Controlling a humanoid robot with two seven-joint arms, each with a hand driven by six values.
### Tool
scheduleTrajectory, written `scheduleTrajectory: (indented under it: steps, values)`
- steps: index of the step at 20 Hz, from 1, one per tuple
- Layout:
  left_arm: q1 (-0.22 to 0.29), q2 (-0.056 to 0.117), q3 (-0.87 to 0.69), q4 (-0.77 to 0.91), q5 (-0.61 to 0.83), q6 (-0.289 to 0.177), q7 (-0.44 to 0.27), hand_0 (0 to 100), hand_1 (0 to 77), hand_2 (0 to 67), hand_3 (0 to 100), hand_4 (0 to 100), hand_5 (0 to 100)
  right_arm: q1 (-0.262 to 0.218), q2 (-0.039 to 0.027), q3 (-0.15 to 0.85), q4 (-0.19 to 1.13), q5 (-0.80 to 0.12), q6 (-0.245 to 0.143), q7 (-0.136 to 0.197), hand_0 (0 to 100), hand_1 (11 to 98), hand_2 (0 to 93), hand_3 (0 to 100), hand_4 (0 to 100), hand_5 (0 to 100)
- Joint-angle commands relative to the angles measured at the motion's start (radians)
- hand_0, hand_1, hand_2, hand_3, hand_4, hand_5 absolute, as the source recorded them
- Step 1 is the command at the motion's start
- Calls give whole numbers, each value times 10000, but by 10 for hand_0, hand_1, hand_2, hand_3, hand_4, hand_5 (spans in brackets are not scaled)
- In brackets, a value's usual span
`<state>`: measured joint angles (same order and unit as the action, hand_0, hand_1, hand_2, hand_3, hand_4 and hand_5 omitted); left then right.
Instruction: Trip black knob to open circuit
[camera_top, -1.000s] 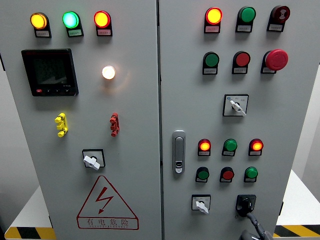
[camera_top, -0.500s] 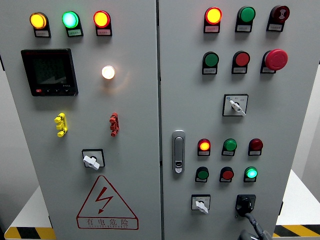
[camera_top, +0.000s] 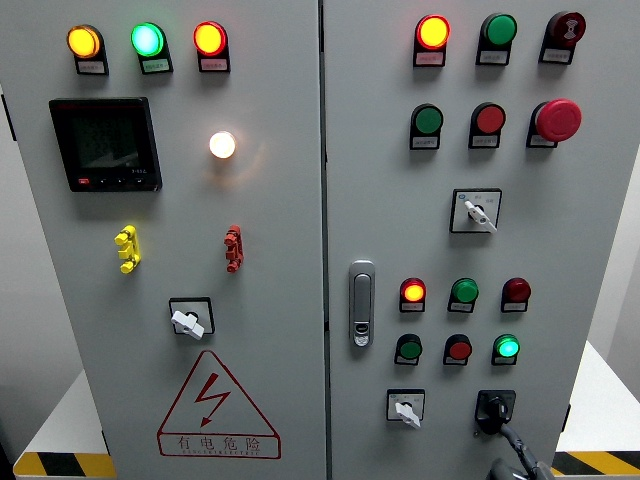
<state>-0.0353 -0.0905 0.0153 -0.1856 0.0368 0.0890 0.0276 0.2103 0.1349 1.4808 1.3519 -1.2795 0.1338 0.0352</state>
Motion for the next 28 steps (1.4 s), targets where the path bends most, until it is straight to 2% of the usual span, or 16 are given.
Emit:
scheduleTrajectory:
  steps: [1,5,6,8,9,10,11,13,15,18,22,28]
  values:
    - [0,0,0,0,0,0,0,0,0,195,261,99,86,-47,-15,71,11,2,-3,16,1000,564,0,908,971,1000]
    - [0,0,0,0,0,0,0,0,0,195,261,99,86,-353,-15,132,393,-29,-19,77,1000,548,0,922,969,1000]
    - [0,0,0,0,0,0,0,0,0,195,261,99,86,-521,-15,148,516,-44,-19,92,1000,522,0,950,959,1000]
    - [0,0,0,0,0,0,0,0,0,195,261,99,86,-736,-15,117,762,-120,-19,93,1000,465,0,879,916,1000]
    - [0,0,0,0,0,0,0,0,0,195,261,99,86,-783,-15,102,823,-151,-19,93,1000,451,0,769,764,1000]
    - [0,0,0,0,0,0,0,0,0,195,261,99,86,-874,-15,102,961,-167,-19,77,1000,445,0,627,575,867]
    - [0,0,0,0,0,0,0,0,0,195,261,99,86,-982,-60,102,1114,-167,-19,77,1000,441,0,595,516,802]
    - [0,0,0,0,0,0,0,0,0,195,261,99,86,-1257,-61,87,1466,-182,-19,77,1000,435,0,448,330,587]
    - [0,0,0,0,0,0,0,0,0,195,261,99,86,-1503,-61,102,1621,-395,-19,92,1000,431,0,371,259,495]
    - [0,0,0,0,0,0,0,0,0,195,261,99,86,-1856,-45,102,1851,-657,-19,93,1000,429,0,308,213,423]
    - [0,0,0,0,0,0,0,0,0,195,262,99,86,-2240,-30,132,2326,-734,-19,93,1000,428,1,260,185,376]
    - [0,0,0,0,0,0,0,0,0,195,262,99,86,-2393,-15,163,2649,-1087,-34,93,1000,425,13,229,164,344]
